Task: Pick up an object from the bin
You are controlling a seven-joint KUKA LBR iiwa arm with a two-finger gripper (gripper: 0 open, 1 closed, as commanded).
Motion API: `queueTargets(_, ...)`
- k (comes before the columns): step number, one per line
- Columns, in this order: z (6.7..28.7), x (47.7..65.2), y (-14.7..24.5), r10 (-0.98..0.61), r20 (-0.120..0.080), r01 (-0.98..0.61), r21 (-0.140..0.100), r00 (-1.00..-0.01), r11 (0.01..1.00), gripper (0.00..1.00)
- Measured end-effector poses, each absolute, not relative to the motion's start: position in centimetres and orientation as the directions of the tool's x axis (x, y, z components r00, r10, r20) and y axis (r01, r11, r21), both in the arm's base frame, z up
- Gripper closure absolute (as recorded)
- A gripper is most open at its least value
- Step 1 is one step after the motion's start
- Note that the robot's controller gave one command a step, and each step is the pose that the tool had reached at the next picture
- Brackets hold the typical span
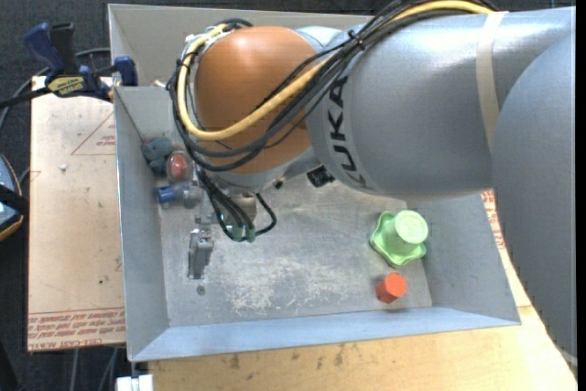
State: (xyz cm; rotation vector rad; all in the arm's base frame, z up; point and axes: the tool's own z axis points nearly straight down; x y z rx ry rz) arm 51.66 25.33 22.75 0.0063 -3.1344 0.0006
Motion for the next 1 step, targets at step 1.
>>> queueTargets(1,8.18,49.47,18.9,-0.087,-0.005,-0.087,0.003,-0.996,0.996,0.0)
